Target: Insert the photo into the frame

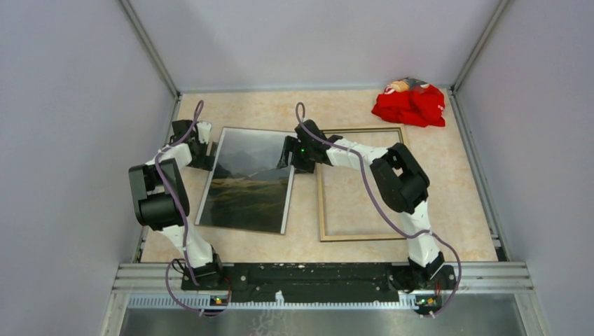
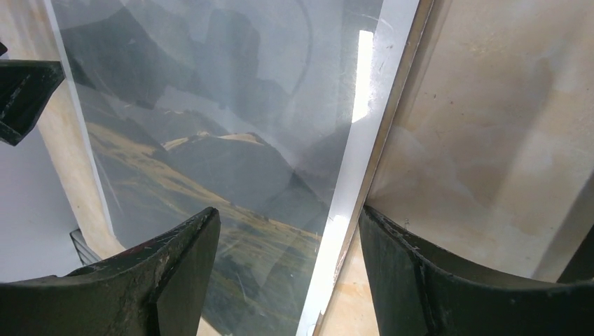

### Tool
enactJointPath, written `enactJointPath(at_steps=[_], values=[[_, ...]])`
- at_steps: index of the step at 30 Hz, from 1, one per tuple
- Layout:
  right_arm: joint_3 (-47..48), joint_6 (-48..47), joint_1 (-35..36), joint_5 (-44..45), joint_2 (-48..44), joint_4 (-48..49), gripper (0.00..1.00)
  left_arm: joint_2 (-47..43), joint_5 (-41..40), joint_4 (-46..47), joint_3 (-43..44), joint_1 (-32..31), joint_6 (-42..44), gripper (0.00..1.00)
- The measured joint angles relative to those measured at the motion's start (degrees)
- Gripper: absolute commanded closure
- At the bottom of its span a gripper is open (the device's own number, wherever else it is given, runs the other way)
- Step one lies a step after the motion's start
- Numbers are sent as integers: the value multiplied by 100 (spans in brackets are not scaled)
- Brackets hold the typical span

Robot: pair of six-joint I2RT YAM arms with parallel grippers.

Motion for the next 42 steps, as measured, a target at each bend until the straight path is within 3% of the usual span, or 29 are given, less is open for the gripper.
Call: enactJointPath(at_steps=[9,24,33,42], values=[[20,-52,4,57,0,-83,30,-256,-433,592,-496,-262,-55,10],[994,-765,271,1003,343,-1397,31,-498,-1574,1556,-1169,-1003,219,11],[1593,-1182,621,1738,608,-2144,32,-498,-1665,1690,-1222,-1049,236,11],[1777,-1366,756,1941,608,-2441,33,-498,-1663,1687,-1222,-1051,232,11]])
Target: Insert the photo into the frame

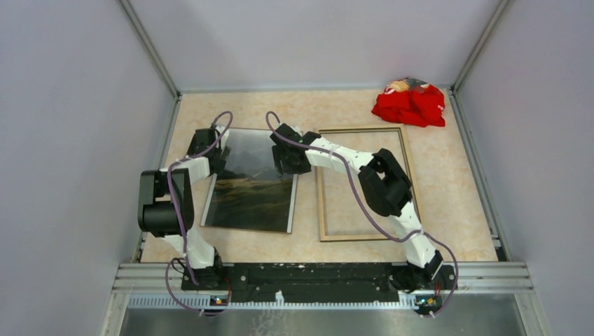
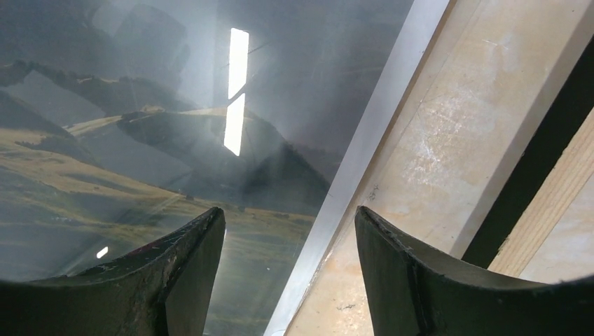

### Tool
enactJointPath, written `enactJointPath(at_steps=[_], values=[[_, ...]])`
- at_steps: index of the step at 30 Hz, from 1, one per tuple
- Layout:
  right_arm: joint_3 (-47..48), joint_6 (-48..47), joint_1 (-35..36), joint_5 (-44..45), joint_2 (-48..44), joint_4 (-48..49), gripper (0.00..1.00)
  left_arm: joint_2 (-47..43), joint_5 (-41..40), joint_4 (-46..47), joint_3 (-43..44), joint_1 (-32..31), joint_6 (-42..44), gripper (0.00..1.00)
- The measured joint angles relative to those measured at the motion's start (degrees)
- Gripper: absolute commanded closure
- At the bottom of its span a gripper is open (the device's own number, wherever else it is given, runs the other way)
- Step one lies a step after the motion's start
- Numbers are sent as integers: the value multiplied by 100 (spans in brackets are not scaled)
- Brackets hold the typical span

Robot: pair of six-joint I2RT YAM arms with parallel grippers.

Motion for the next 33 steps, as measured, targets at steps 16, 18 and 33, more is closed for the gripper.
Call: enactJointPath(at_steps=[16,18,33], values=[[-1040,522,-160,-903,-1373,1176,33,0,4,-4,2,0,-4,11],[-1147,645,-208,-1097,-1530,1508,33,0,4,-7,2,0,-4,11],[-2839,2347,-721,-2658,-1823,4087,51,28,599,-719,350,48,-295,10]])
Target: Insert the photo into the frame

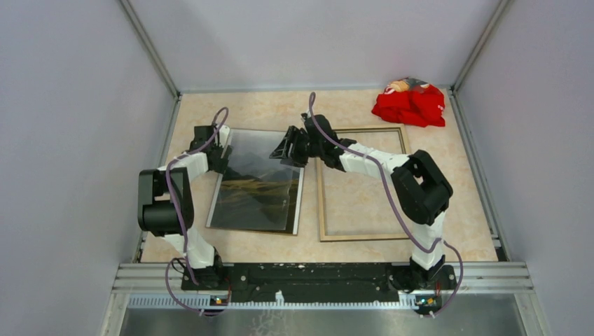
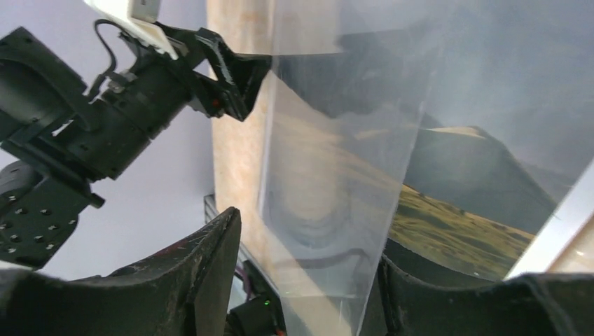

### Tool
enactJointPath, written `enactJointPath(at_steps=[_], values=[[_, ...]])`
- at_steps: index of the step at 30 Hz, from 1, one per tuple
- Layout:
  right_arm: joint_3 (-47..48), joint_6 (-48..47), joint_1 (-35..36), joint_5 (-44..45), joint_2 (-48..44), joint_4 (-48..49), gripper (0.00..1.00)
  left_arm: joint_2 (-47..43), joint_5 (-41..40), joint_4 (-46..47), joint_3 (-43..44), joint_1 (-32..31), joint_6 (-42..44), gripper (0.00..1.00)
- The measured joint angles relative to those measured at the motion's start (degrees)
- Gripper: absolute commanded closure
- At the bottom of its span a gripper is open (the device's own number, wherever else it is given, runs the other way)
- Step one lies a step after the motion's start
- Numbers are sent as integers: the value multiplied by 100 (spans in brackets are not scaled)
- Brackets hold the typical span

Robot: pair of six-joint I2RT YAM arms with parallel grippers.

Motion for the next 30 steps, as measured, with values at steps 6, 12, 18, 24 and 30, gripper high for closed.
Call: enactJointPath(at_steps=[6,12,18,24,30], values=[[0,63,-13,-92,13,190,89,2,203,-223,90,101,-24,9],[188,-153,-96,-157,13,-186,100,-2,293,-629,306,267,15,7],[837,-656,-428,-437,-264,-1069,100,-175,420,-1185,887,254,81,1],[951,-1488,-1397,-728,-1617,-2411,100,-619,719,-1537,1338,-424,116,1],[470,-2310,-2953,-887,-3407,-3744,100,-372,1252,-1919,1867,-1799,-245,1]])
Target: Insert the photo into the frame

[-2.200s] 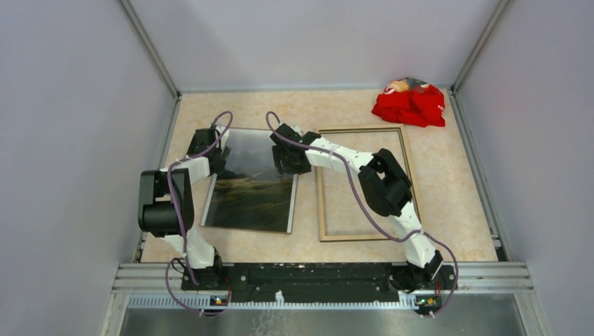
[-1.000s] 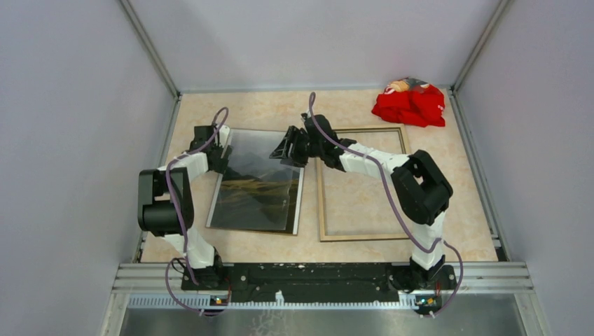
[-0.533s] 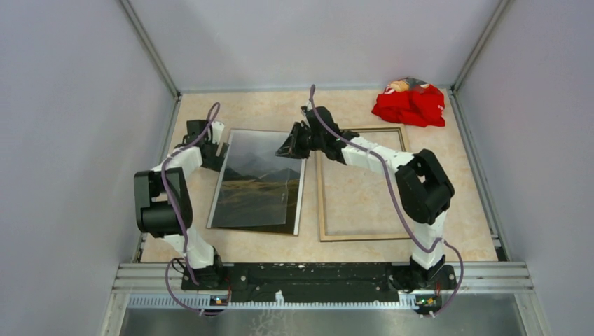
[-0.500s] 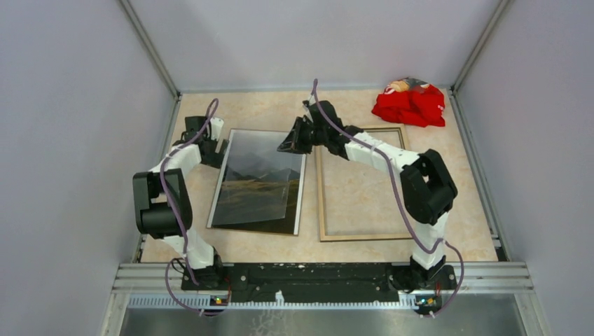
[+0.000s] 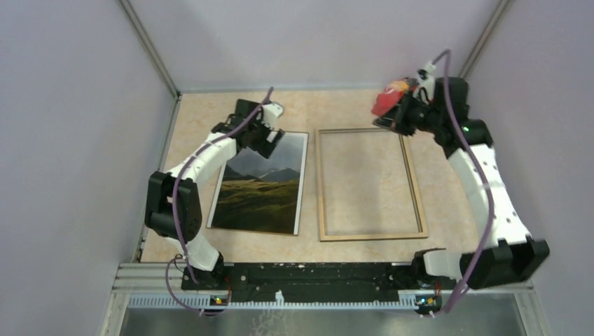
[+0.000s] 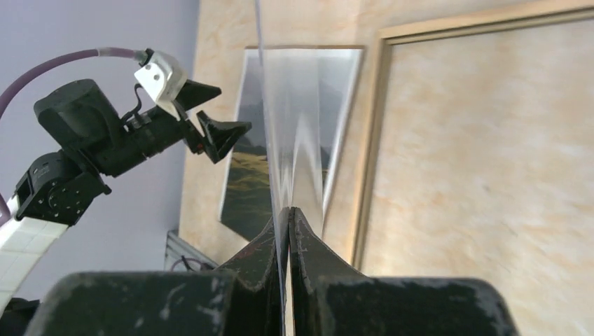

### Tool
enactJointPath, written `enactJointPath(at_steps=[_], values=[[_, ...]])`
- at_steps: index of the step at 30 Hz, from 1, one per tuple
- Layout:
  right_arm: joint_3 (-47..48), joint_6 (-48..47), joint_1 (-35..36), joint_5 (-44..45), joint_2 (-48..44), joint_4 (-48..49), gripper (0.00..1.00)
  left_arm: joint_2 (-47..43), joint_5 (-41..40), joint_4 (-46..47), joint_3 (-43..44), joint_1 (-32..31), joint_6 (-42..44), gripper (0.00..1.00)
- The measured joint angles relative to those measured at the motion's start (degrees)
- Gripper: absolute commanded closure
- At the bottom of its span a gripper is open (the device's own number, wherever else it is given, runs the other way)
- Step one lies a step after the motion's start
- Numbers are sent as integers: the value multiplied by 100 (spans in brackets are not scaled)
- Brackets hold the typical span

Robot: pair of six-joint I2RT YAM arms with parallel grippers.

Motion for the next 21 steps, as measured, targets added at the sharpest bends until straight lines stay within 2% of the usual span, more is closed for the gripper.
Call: enactJointPath(at_steps=[4,10,16,19,21], values=[[-98,-474,-879,42,-944,-1049,100,496,374,-129,411,-857,-372,1],[306,-905,-1032,597,-1491,-2306,100,1447,870,-313,1067,-1967,-1047,2],[378,-935,-1032,914,-1550,-2662,100,1976,1261,-306,1191,-2435,-1655,2],[378,-935,-1032,1036,-1543,-2780,100,2149,1259,-254,1180,-2549,-1825,6],[378,-935,-1032,1123,-1539,-2817,100,2168,1235,-146,1080,-2597,-1895,14]])
